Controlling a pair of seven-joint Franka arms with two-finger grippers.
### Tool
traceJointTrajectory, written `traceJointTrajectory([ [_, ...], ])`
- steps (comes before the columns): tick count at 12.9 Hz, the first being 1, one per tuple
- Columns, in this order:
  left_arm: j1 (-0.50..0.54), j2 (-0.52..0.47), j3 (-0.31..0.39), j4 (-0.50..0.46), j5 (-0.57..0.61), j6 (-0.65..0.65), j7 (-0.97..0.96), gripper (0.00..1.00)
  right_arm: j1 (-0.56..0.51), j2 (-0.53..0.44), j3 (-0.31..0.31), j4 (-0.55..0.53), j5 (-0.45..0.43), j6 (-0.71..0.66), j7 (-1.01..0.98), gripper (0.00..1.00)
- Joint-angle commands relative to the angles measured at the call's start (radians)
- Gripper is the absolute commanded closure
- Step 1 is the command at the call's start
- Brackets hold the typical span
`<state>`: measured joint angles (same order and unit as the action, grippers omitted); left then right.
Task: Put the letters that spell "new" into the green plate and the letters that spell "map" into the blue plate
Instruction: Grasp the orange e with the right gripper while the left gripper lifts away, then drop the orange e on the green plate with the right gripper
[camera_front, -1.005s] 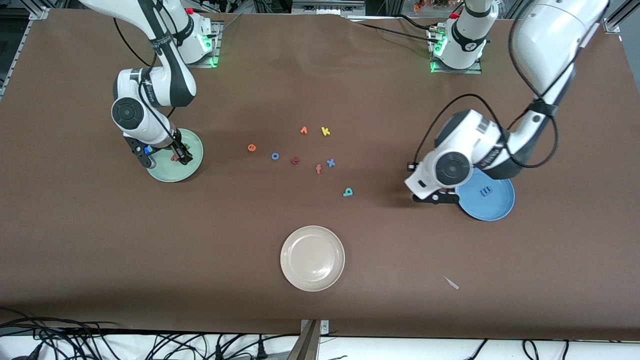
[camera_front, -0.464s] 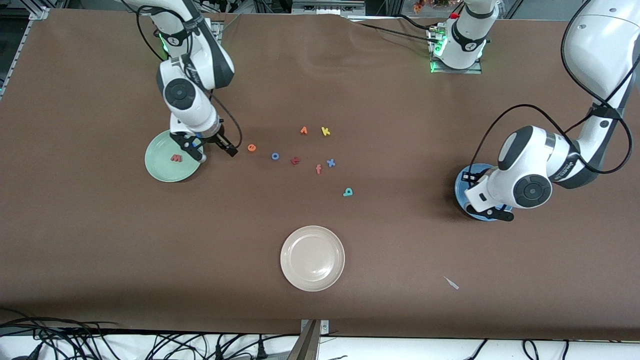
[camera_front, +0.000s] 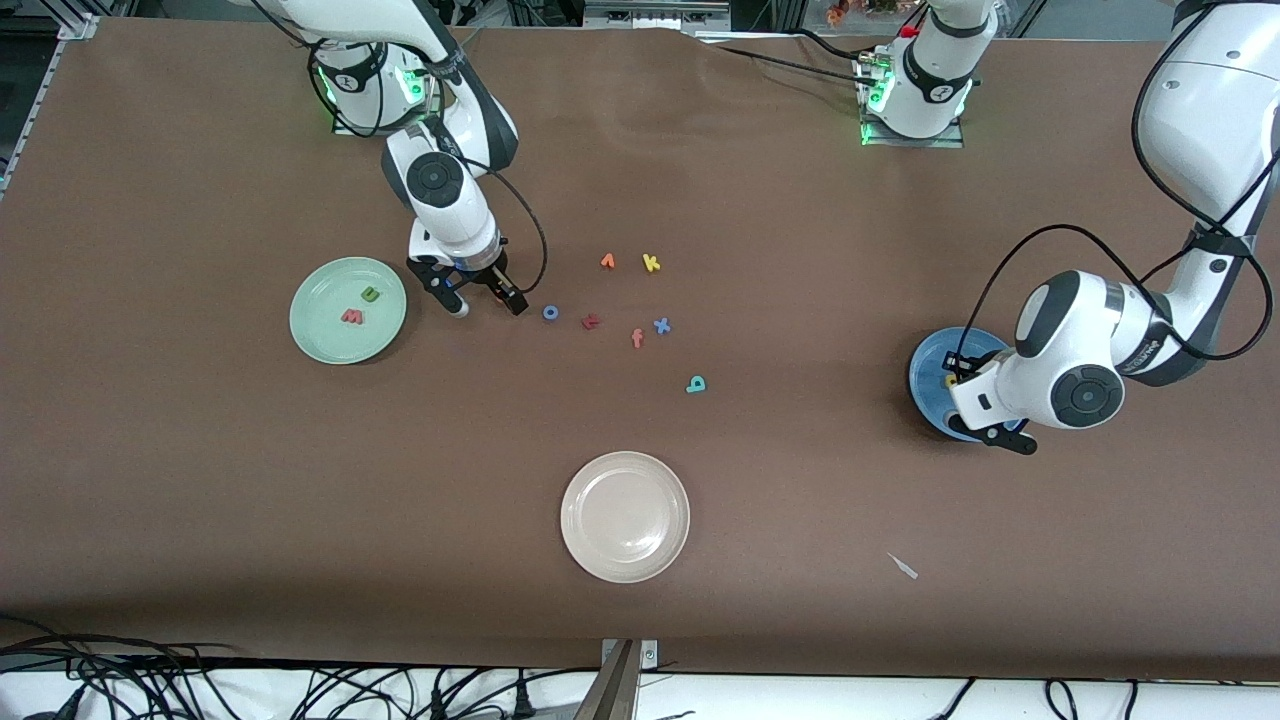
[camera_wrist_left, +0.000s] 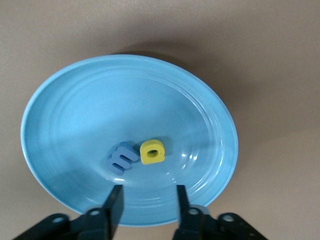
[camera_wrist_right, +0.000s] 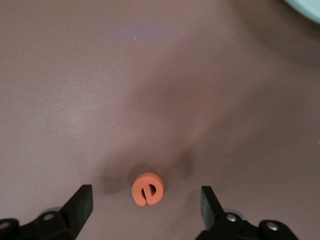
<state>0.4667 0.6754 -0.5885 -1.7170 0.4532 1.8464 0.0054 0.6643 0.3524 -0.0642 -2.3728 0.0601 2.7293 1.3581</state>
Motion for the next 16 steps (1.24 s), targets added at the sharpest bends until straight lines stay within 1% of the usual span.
traceJointTrajectory([
  [1, -0.005, -0.019, -0.019, 0.008, -0.066, -0.01, 0.001, 0.0, 0.011, 0.014, -0.002, 0.004, 0.009, 0.018, 0.019, 0.13],
  [2, -0.013, -0.019, -0.027, 0.01, -0.102, -0.006, -0.01, 0.0, 0.011, 0.016, -0.002, 0.004, 0.009, 0.018, 0.019, 0.25],
  [3, -0.022, -0.019, -0.042, 0.019, -0.141, -0.004, -0.051, 0.0, 0.011, 0.014, -0.002, 0.004, 0.009, 0.018, 0.021, 0.42],
  [4, -0.028, -0.019, -0.069, 0.033, -0.165, -0.004, -0.109, 0.0, 0.011, 0.013, -0.003, 0.006, 0.009, 0.018, 0.022, 0.56],
  [5, -0.043, -0.019, -0.1, 0.031, -0.163, -0.001, -0.173, 0.0, 0.011, 0.013, -0.003, 0.007, 0.009, 0.018, 0.024, 0.66],
  [7, -0.114, -0.017, -0.106, 0.03, -0.168, 0.051, -0.316, 0.0, 0.009, 0.008, -0.005, 0.013, 0.009, 0.012, 0.022, 0.88],
  [8, -0.153, -0.017, -0.106, 0.03, -0.179, 0.08, -0.39, 0.0, 0.008, -0.007, -0.008, 0.021, 0.009, 0.003, 0.018, 0.92],
  [9, -0.189, -0.013, -0.106, 0.025, -0.198, 0.121, -0.459, 0.0, 0.008, -0.035, -0.018, 0.023, 0.009, -0.022, 0.012, 0.92],
  [10, -0.218, -0.01, -0.105, 0.019, -0.203, 0.161, -0.523, 0.0, 0.008, -0.062, -0.046, 0.033, 0.006, -0.07, -0.003, 0.92],
  [11, -0.246, -0.007, -0.105, 0.017, -0.203, 0.19, -0.585, 0.0, 0.008, -0.09, -0.074, 0.05, 0.003, -0.147, -0.039, 0.92],
  [12, -0.279, 0.003, -0.105, 0.019, -0.203, 0.23, -0.651, 0.0, 0.008, -0.127, -0.107, 0.061, 0.003, -0.224, -0.118, 0.92],
  [14, -0.339, 0.03, -0.1, 0.027, -0.199, 0.31, -0.802, 0.0, 0.006, -0.194, -0.207, 0.058, 0.003, -0.356, -0.302, 0.91],
  [16, -0.4, 0.061, -0.087, 0.034, -0.189, 0.356, -0.901, 0.0, 0.006, -0.233, -0.328, 0.053, 0.004, -0.434, -0.462, 0.91],
])
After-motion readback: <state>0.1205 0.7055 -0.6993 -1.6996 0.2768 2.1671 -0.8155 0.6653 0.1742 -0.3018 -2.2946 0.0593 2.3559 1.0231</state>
